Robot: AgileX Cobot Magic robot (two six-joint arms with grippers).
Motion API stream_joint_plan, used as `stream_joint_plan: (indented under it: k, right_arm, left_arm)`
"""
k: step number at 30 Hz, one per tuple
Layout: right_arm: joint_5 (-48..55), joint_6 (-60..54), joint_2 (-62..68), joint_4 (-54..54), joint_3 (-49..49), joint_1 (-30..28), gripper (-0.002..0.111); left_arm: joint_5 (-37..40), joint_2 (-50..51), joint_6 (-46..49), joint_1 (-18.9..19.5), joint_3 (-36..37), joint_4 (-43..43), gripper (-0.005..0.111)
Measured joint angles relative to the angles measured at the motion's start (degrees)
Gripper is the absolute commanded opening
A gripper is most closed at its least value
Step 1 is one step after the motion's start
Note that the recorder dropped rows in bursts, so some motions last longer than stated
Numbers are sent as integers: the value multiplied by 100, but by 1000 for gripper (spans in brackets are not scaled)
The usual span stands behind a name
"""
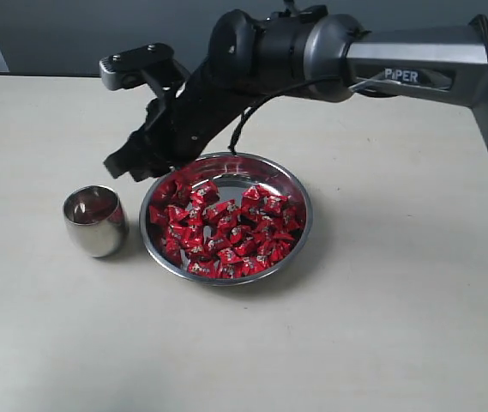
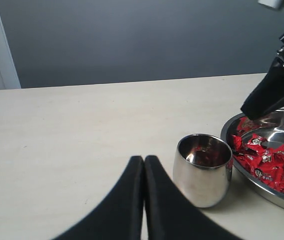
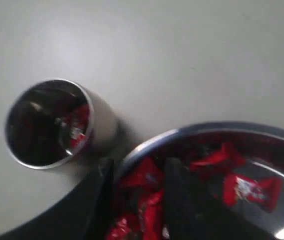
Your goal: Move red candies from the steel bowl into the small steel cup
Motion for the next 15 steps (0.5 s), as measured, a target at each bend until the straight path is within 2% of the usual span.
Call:
stream_joint_plan:
  k: [7, 15]
  right_arm:
    - [388, 279, 268, -700, 0, -326, 34]
    - [-74, 682, 564, -1422, 0, -337, 34]
  left_arm:
    - [0, 0, 0, 0, 0, 0, 0]
    - [0, 0, 0, 0, 0, 0, 0]
